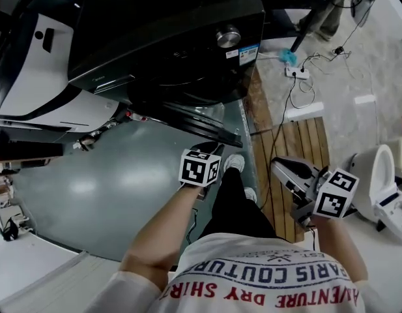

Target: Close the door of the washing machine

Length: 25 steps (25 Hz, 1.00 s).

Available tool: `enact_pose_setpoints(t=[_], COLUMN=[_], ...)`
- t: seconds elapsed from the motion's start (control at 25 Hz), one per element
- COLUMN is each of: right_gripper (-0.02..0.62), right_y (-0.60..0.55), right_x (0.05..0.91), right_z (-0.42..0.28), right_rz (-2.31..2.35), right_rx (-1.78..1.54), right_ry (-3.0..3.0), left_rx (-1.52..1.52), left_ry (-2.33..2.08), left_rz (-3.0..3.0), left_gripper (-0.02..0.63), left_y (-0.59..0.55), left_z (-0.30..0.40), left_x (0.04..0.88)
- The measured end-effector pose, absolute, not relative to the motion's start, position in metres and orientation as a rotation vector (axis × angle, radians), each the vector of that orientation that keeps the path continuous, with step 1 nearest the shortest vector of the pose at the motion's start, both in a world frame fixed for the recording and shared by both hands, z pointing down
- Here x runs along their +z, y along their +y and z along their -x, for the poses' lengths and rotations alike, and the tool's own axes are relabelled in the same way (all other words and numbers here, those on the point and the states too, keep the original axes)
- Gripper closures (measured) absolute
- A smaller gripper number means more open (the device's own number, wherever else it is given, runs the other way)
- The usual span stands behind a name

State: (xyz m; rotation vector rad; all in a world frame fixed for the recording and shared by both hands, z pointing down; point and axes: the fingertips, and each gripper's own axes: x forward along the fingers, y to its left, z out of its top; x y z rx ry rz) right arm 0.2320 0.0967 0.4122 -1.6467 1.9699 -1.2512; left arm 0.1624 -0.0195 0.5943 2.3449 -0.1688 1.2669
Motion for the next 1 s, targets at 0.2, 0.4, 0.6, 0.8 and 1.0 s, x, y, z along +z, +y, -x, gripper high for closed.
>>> enact_pose_setpoints(t=[0.2, 0.4, 0.6, 0.8, 1.0], right_gripper=[0.572, 0.572, 0.572, 0.572, 0.572], right_y=[0.090, 0.080, 0.072, 0.068, 0.063], right_x=[0.416, 0.418, 0.420, 0.426, 0.432], right_z=[-0.247, -0.260, -0.270, -0.279, -0.283], right_rz=[1.665, 1.679, 1.694, 1.714, 1.732], right_rx=[-1.254, -1.244, -1.249, -1.267, -1.284], right_ry=[1.907, 1.861, 1.829, 1.803, 1.808], left_rx=[1.282, 1.279, 1.247, 1.203, 1.162], left_ry=[-0.174, -0.143, -0.150, -0.171, -0.202], left_rz=[-2.356, -2.390, -2.414, -2.429, -2.460], left_gripper=[0.564, 0.574, 0.575, 0.575, 0.575], left_y=[-0.036, -0.053, -0.075, -0.100, -0.127], left_z=[-0.188, -0.215, -0.248, -0.280, -0.304], left_x=[0.595, 0.593, 0.590, 0.589, 0.585])
